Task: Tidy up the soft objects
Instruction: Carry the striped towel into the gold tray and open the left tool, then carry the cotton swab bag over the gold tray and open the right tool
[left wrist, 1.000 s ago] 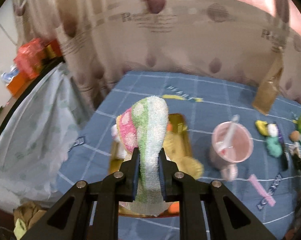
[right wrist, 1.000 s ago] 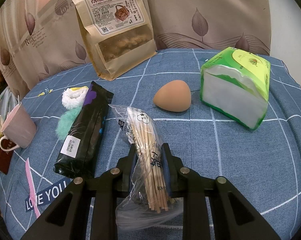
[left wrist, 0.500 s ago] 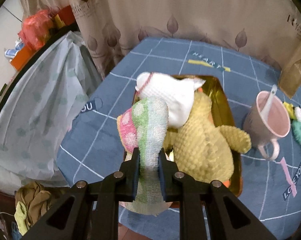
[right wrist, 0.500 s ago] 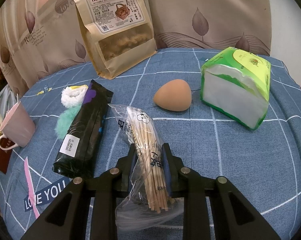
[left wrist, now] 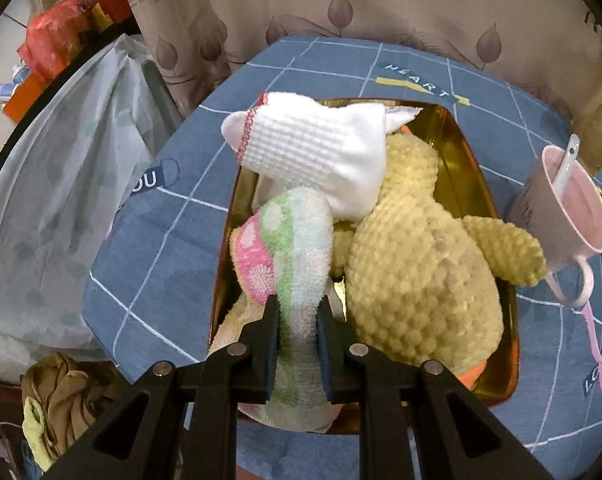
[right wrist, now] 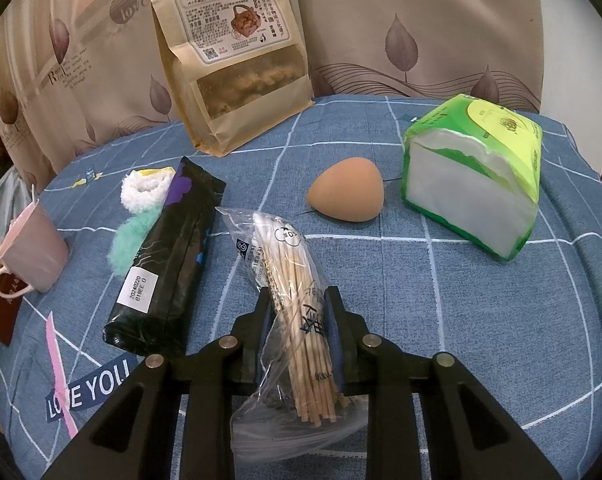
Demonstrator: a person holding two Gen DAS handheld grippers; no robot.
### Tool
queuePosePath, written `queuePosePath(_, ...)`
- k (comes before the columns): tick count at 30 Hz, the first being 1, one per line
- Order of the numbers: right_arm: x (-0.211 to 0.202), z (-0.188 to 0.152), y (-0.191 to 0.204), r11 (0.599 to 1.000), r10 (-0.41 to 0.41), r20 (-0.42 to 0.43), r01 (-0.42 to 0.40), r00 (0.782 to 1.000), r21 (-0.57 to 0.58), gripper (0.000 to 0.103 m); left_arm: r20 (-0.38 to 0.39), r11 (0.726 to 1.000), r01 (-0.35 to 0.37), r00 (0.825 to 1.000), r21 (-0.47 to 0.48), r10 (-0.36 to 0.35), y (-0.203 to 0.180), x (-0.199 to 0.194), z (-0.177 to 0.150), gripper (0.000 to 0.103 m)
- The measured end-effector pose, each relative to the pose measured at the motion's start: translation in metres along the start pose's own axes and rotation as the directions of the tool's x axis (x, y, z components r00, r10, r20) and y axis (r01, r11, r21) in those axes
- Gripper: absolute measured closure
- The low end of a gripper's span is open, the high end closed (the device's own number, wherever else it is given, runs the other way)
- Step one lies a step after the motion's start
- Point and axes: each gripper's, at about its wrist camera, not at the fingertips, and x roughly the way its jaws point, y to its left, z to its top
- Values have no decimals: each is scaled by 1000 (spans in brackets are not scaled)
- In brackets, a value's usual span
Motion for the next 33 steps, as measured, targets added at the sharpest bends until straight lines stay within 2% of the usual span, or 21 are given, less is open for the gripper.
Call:
queuePosePath(5,0,-1,0,1000,-5,-1,5,1000,-3,80,7,1000,10,1000,9,-10,-1,-2,0,82)
queuePosePath(9,0,-1,1,1000,-11,-3,11,1000,-7,80,35,1000,11,999,14,-12,1,-14,1,65)
queuePosePath(13,0,-1,2,1000,-20,-6,20,1000,-13,80,71,1000,13,997,19,-15,4,-30,4,59)
queuePosePath(23,0,1,8,998,-55,-7,54,998,-42,80,193,999,44,980,-22,-39,11,-66,6,56)
queuePosePath(26,0,2,9,997,-57,-10,57,998,-44,81,220,998,43,975,-52,-31,15,-65,4,56)
queuePosePath(33,-3,8,17,994,-90,-25,88,996,-60,84,227,991,54,974,-123,-24,30,-48,-3,56)
